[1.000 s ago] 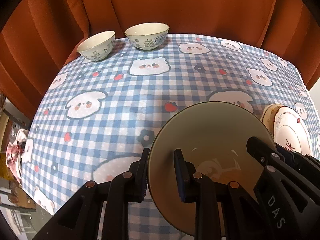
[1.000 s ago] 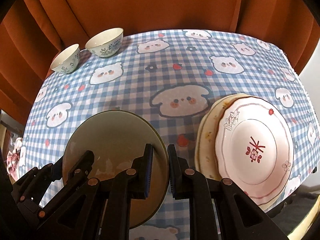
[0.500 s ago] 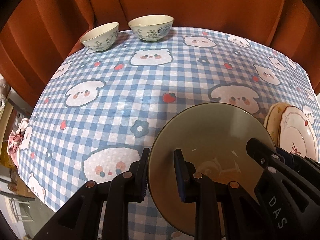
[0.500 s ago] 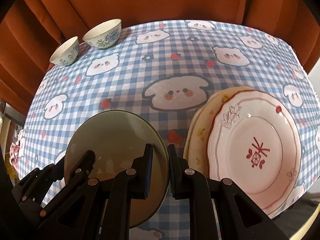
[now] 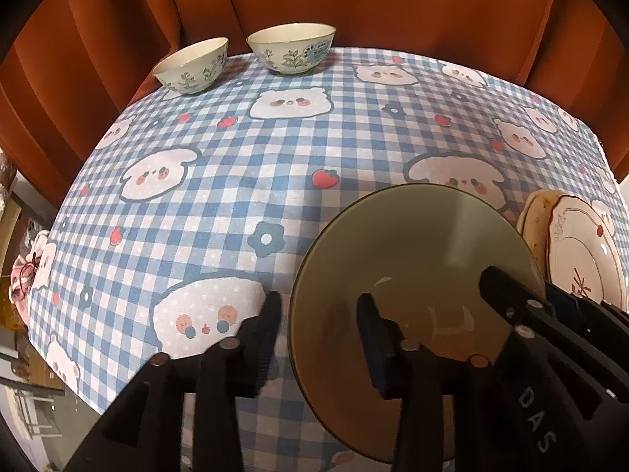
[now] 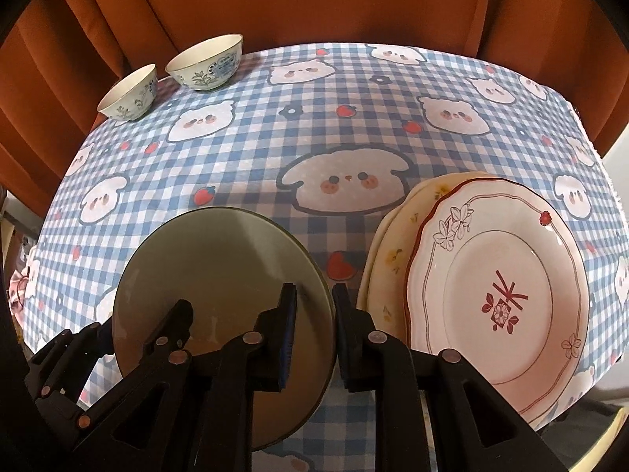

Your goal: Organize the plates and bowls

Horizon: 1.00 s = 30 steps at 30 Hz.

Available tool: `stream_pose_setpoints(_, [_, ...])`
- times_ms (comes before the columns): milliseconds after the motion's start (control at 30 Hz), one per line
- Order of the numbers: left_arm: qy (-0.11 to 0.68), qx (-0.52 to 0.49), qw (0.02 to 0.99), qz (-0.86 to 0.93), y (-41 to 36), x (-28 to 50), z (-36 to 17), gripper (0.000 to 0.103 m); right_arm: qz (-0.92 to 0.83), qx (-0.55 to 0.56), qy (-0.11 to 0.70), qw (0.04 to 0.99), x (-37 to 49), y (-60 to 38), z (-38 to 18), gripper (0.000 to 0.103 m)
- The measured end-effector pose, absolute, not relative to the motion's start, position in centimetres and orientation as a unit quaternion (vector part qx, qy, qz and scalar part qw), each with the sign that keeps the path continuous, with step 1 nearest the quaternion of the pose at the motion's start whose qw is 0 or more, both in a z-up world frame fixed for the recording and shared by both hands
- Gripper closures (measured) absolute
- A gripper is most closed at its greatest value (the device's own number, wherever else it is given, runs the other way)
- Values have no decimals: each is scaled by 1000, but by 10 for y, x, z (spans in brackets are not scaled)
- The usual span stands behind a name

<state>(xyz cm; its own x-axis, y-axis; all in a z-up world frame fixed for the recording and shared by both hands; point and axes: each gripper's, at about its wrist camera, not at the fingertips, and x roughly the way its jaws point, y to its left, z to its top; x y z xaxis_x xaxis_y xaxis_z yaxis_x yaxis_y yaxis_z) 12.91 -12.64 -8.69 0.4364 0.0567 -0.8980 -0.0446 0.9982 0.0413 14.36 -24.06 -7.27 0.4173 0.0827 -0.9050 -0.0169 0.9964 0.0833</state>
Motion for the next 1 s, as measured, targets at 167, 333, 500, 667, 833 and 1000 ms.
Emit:
stream_pose_setpoints(167, [521,6,853,31,-119,126,-79,50,15,27,537,843,143,-240,-69,47])
stream_pose_setpoints(333, [509,-3,860,21,-104,125,-69,34,-11,30,521,853,140,-237,-57,38])
stream_pose_setpoints(500, [499,-8,866,1,-83,123,-59,31,-30,27,505,862,134,-220,-44,38])
stream_pose_setpoints(667, [489,2,872,-23,-60,120,-49,29,-51,29,494,867,128,-194,-34,37])
stream_pose_setpoints(833, [483,14,873,-59,-37,118,-38,29,-74,32,483,872,122,-165,-24,37])
stream_pose_setpoints(1000, [483,17,872,-78,-9,118,-37,28,-88,39,478,873,116,-135,-19,28])
